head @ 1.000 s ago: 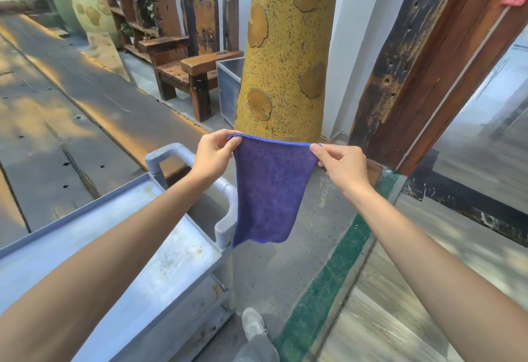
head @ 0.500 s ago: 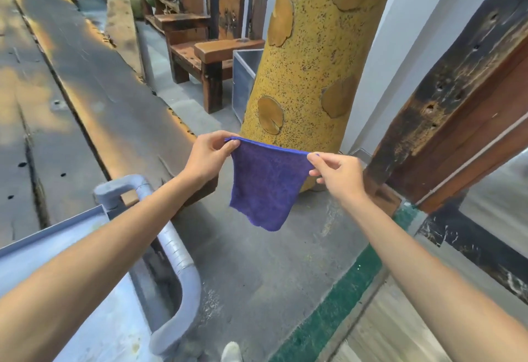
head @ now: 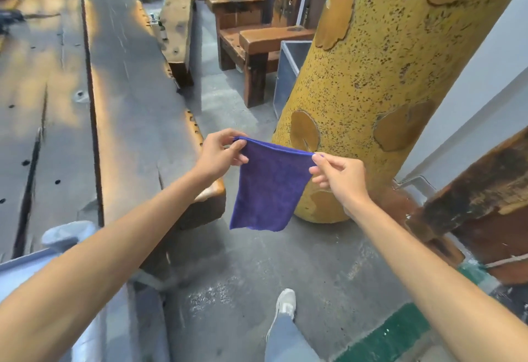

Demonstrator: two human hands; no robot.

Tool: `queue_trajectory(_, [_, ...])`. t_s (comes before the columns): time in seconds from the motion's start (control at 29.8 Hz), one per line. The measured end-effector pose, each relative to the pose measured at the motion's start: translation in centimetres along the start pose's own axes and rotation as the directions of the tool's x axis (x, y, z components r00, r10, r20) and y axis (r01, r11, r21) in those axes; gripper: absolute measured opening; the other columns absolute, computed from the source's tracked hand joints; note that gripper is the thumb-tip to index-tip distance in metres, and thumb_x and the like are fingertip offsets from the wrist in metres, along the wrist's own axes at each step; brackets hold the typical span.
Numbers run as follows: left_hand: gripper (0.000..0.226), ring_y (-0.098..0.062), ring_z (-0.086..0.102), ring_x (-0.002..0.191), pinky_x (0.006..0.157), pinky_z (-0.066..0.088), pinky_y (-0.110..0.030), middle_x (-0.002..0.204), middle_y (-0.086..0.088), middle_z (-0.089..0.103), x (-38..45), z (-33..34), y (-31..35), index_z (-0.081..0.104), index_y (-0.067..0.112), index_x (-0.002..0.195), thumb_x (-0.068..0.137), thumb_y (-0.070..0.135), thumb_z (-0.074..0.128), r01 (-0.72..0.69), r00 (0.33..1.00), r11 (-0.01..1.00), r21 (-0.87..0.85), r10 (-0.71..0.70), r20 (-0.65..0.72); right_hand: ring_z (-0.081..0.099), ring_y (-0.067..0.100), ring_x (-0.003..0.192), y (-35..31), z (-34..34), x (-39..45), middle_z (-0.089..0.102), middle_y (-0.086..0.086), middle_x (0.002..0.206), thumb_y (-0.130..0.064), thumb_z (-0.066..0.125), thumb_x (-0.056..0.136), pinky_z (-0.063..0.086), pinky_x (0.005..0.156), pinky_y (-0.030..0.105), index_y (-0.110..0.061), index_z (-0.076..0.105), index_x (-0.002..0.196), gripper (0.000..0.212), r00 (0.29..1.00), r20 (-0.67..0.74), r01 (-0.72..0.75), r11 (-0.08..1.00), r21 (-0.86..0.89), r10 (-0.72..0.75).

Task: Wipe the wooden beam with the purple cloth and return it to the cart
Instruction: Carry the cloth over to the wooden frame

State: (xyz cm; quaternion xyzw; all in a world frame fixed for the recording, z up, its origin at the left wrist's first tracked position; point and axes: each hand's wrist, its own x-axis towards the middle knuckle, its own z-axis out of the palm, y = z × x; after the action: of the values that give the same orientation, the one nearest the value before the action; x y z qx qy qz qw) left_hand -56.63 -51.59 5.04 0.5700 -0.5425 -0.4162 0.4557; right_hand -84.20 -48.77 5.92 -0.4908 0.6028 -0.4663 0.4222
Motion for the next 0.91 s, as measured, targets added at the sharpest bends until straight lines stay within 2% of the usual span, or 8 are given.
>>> queue_trajectory(0.1, [0.012,-0.015,0.073,0.063,0.067,0.063,-0.030,0.092,-0.016,0.071,4.1,1.1,-1.0,0.070,0.012,0.098,0.100,0.006,0.060,0.089,0.994,0.995,-0.033,-0.091,-0.060,0.073,0.009,0.056,0.9,0.6,5.9,0.079,-0.005,0.073,-0.022,0.074,0.094,0.052,0.050,0.016,-0.022,0.079,0.096,0.005,0.995,0.094,-0.044,0.999,-0.011,0.045])
queue_trajectory(0.17, [0.016,-0.015,0.073,0.065,0.068,0.062,-0.029,0.090,-0.013,0.071,6.5,1.9,-1.4,0.070,0.015,0.094,0.100,0.005,0.059,0.124,0.988,0.992,-0.037,-0.126,-0.087,0.074,0.010,0.060,1.3,1.1,9.5,0.080,-0.003,0.078,-0.020,0.073,0.094,0.052,0.051,0.017,-0.011,0.079,0.106,0.016,0.989,0.135,-0.050,0.998,-0.036,0.055])
queue_trajectory(0.23, [0.016,-0.015,0.073,0.068,0.069,0.061,-0.026,0.089,-0.013,0.070,8.9,2.2,-1.6,0.070,0.013,0.094,0.100,0.004,0.059,0.159,0.978,0.985,-0.061,-0.165,-0.127,0.075,0.011,0.063,1.3,1.8,13.1,0.080,0.003,0.085,-0.020,0.073,0.095,0.054,0.054,0.018,-0.007,0.078,0.111,0.022,0.983,0.168,-0.058,0.996,-0.068,0.069])
queue_trajectory(0.44, [0.014,-0.020,0.072,0.074,0.072,0.062,-0.024,0.094,-0.019,0.070,16.9,1.5,-2.2,0.068,-0.004,0.108,0.099,0.000,0.058,0.173,0.949,0.981,-0.082,-0.189,-0.253,0.077,0.009,0.065,0.2,5.7,23.8,0.080,-0.001,0.086,-0.022,0.074,0.094,0.054,0.054,0.017,-0.015,0.077,0.109,0.017,0.969,0.241,-0.042,0.998,-0.046,0.052])
queue_trajectory(0.54, [0.017,-0.023,0.070,0.077,0.078,0.062,-0.028,0.097,-0.022,0.068,21.4,0.2,-3.0,0.066,-0.009,0.112,0.100,-0.002,0.056,0.196,0.933,0.975,-0.107,-0.218,-0.285,0.076,0.010,0.064,-0.2,8.8,29.4,0.080,0.002,0.085,-0.019,0.072,0.095,0.055,0.054,0.018,-0.018,0.075,0.103,0.008,0.958,0.284,-0.030,0.999,-0.036,0.039])
queue_trajectory(0.67, [0.016,-0.024,0.070,0.079,0.088,0.060,-0.039,0.098,-0.021,0.067,28.1,-2.4,-4.9,0.064,-0.010,0.112,0.101,-0.001,0.056,0.216,0.918,0.968,-0.127,-0.246,-0.311,0.074,0.012,0.061,0.0,13.8,37.1,0.079,0.007,0.085,-0.018,0.068,0.097,0.052,0.052,0.018,-0.013,0.073,0.100,0.007,0.943,0.333,0.004,0.998,-0.067,0.018])
queue_trajectory(0.8, [0.012,-0.022,0.073,0.082,0.086,0.062,-0.035,0.097,-0.018,0.069,35.6,-5.8,-7.2,0.067,-0.006,0.106,0.099,0.000,0.059,0.216,0.914,0.969,-0.119,-0.244,-0.325,0.073,0.013,0.060,-0.5,19.6,44.6,0.077,0.007,0.083,-0.017,0.067,0.099,0.051,0.052,0.018,-0.010,0.071,0.103,0.010,0.941,0.337,-0.017,0.996,-0.083,0.044])
queue_trajectory(0.91, [0.010,-0.024,0.073,0.085,0.088,0.062,-0.038,0.099,-0.024,0.072,40.1,-8.4,-8.4,0.068,-0.004,0.103,0.097,0.001,0.062,0.212,0.912,0.966,-0.145,-0.249,-0.325,0.074,0.012,0.063,-1.6,22.8,49.5,0.078,0.009,0.085,-0.019,0.068,0.098,0.052,0.053,0.018,-0.012,0.072,0.101,0.009,0.935,0.350,-0.026,0.996,-0.082,0.053])
